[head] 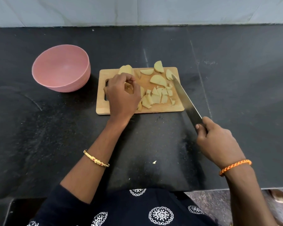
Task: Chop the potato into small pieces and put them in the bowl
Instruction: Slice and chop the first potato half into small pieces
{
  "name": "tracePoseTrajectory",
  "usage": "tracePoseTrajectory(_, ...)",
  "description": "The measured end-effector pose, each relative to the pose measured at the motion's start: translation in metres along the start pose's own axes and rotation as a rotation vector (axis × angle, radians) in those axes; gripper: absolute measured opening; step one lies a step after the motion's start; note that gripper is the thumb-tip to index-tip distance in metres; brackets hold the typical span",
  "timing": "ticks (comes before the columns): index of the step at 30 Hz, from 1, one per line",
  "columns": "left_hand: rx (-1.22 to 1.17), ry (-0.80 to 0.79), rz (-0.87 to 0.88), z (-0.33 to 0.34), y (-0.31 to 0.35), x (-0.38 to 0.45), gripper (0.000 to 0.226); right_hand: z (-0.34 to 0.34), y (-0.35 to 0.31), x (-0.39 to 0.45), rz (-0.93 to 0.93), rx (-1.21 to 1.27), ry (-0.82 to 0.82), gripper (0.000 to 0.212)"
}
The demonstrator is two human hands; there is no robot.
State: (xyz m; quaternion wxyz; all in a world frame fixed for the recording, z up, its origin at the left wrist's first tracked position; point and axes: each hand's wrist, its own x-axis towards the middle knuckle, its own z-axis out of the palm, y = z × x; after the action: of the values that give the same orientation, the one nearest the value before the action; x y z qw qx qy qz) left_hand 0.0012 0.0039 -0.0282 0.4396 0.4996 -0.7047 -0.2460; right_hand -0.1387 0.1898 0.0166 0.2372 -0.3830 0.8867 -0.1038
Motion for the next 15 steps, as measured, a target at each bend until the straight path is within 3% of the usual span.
tracePoseTrajectory(4, -0.027, 0.082, -0.038, 0.0, -0.005, -0.007, 0.009, -0.002, -0.002, -0.01, -0.027, -0.067, -0.042, 0.016)
tracePoseTrajectory(9, -0.119, 0.054, -0.129, 0.003, -0.014, -0.008, 0.02, -0.01, 0.001, -0.018, -0.058, -0.124, -0.084, 0.014)
tracePoseTrajectory(15, -0.186, 0.138, -0.139, 0.004, -0.023, -0.005, 0.03, -0.019, 0.002, -0.009, 0.0, -0.125, 0.024, 0.015)
